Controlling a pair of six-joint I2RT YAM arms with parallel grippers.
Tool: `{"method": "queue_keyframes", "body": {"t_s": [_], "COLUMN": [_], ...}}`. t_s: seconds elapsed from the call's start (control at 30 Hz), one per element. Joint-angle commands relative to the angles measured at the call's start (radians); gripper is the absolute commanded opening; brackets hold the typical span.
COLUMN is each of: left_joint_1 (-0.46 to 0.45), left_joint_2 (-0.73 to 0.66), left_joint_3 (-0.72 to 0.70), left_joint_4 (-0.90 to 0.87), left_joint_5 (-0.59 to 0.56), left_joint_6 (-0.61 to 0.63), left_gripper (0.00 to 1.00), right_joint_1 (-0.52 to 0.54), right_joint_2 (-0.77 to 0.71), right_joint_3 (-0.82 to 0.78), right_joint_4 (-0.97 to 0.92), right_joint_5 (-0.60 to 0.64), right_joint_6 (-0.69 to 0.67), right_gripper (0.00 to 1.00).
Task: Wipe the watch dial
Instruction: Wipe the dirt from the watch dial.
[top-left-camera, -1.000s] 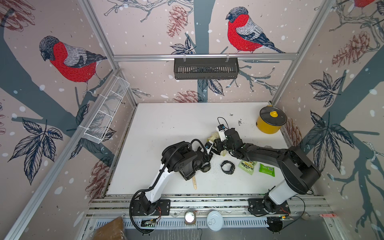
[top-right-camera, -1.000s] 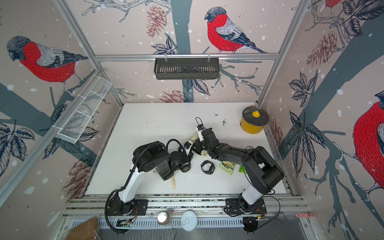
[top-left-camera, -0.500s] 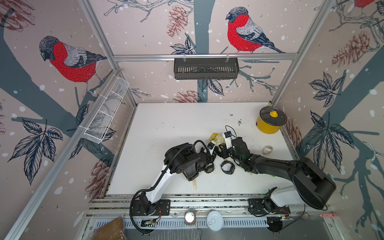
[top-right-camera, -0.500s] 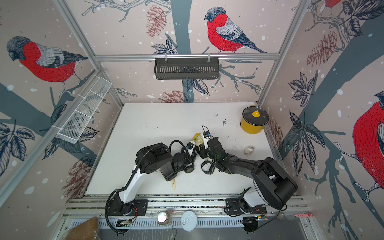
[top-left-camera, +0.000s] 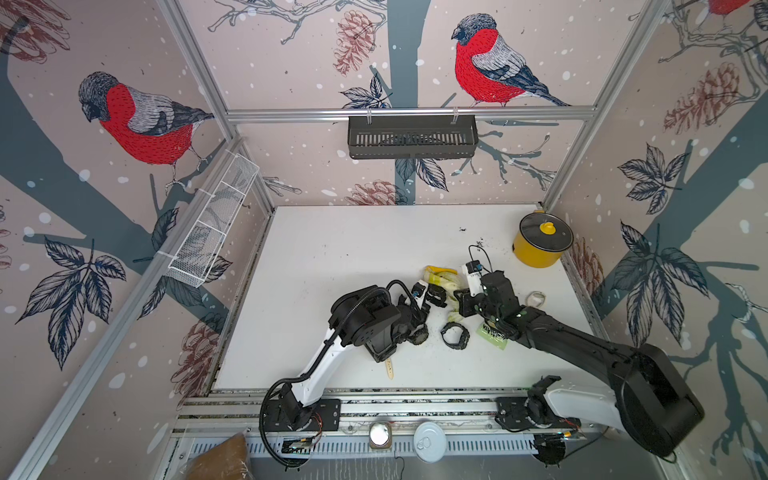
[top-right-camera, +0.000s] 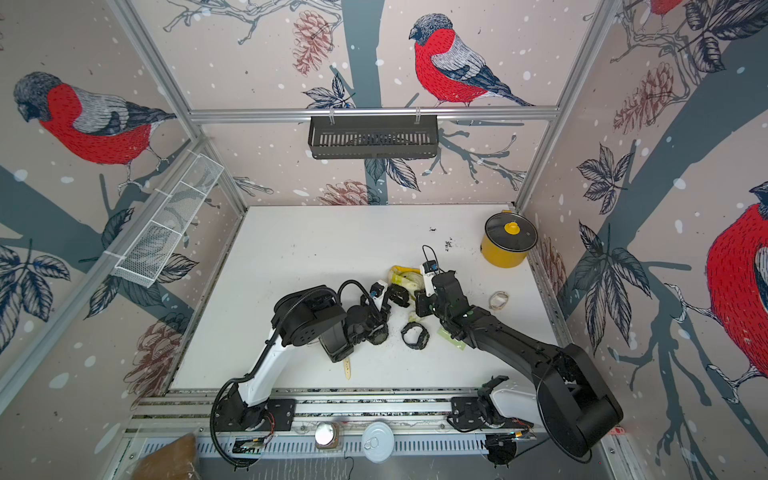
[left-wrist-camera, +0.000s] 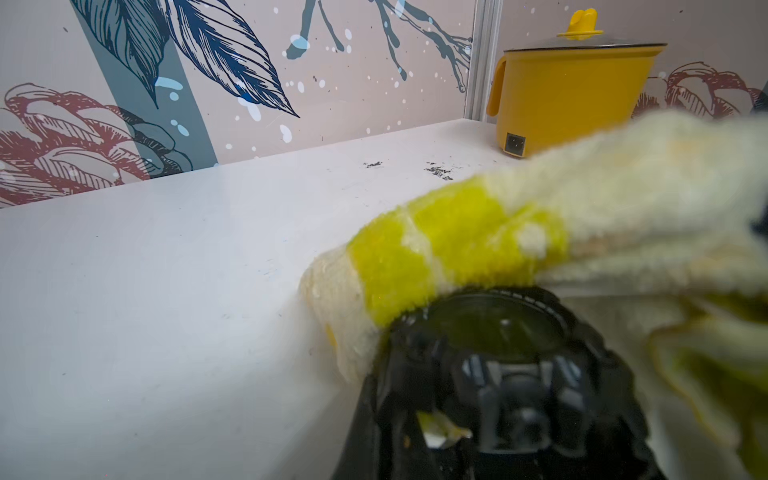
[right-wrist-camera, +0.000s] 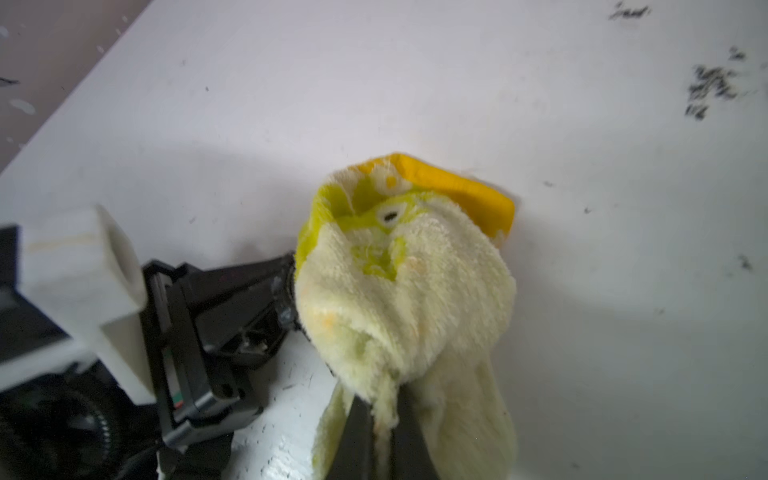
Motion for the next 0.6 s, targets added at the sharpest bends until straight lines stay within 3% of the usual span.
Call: {"method": "queue_keyframes", "body": {"t_s": [0.0, 0.33, 0.57], "left_joint_1": [-0.002, -0.003, -0.003], "left_joint_2": [0.046, 0.050, 0.050], "left_joint_3": [-0.028, -0.026, -0.026], "left_joint_4": [0.162, 0.170, 0.171], "left_joint_5": [-0.028, -0.032, -0.048], "left_joint_6": [0.031, 0.037, 0.026], "left_gripper": [0.00, 0.00, 0.00], "right_joint_1": [-0.003, 0.099, 0.102], "right_joint_2": [-0.005, 0.366, 0.313], "right_joint_3": [0.064, 0.251, 0.075], "right_joint_4": [0.031, 0.153, 0.208], "right_joint_5": [0.006, 0.009, 0.003], "right_joint_6": [0.006, -0.062, -0.007], "right_gripper": [0.02, 0.02, 0.02]}}
